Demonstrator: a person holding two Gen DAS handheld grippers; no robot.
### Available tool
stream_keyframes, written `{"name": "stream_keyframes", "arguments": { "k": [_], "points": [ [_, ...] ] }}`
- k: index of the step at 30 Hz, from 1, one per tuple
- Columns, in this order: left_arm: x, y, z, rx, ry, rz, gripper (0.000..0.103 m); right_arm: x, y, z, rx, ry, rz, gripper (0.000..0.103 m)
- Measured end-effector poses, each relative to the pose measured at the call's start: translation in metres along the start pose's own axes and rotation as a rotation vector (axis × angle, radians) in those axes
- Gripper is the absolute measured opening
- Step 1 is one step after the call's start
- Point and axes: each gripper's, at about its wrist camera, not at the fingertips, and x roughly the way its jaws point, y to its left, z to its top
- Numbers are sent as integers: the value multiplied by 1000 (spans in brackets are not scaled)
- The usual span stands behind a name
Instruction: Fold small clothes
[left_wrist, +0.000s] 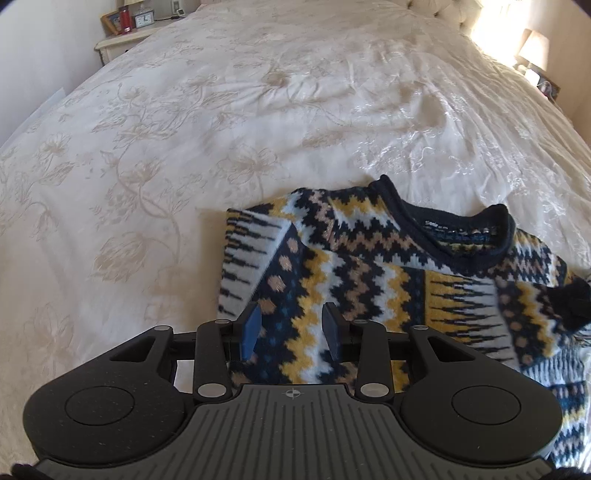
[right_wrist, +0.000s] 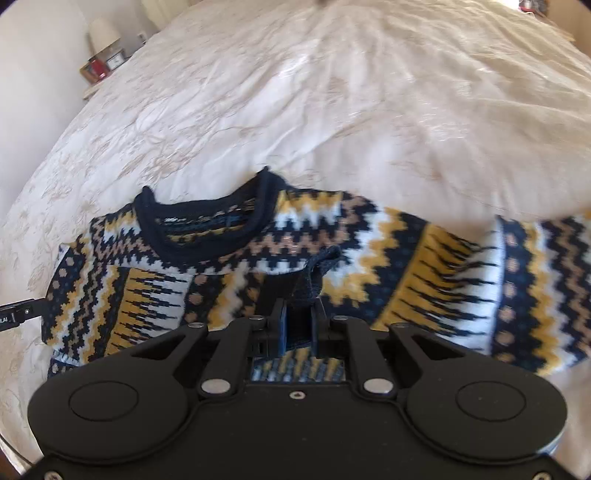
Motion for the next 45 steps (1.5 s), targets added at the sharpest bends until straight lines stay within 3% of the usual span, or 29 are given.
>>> {"name": "stream_keyframes", "arguments": {
  "k": [3, 7, 10, 12, 14, 17, 19, 21, 26, 31, 35, 39, 45],
  "points": [
    [8, -3, 4, 8, 0, -6, 35, 5, -13, -5, 33, 38, -51, 19],
    [29, -3, 5, 18, 47, 22, 35, 15, -21, -10, 83, 75, -22, 22],
    [48, 9, 1, -25, 118, 79, 35, 20, -21, -15, 88, 95, -50, 30],
    [56, 19, -3, -65, 139, 73, 36, 24, -23, -18, 93, 117, -77, 41],
    [58, 21, -5, -68, 134, 61, 37, 24, -24, -23, 94, 123, -84, 45],
    [58, 18, -6, -19, 132, 45, 47, 20, -25, -28, 97, 121, -90, 53],
    [58, 16, -7, -3, 129, 12, 59, 16, -24, -31, 102, 117, -99, 61],
    [57, 15, -9, -5, 129, -30, 78, 11, -22, -35, 106, 108, -112, 67],
    [39, 4, -17, 32, 107, -45, 82, -8, -22, -45, 148, 77, -112, 76],
    [15, -1, -31, 19, 116, -122, 82, -33, -28, -59, 212, 34, -91, 80],
    [-11, -12, -46, 78, 74, -128, 82, -47, -37, -66, 253, 27, -48, 86],
    [-40, -25, -53, 103, 6, -129, 82, -63, -49, -69, 244, 6, -62, 86],
    [-81, -51, -41, 40, -112, -81, 82, -91, -90, -58, 233, -51, -81, 86]
  ]
}}
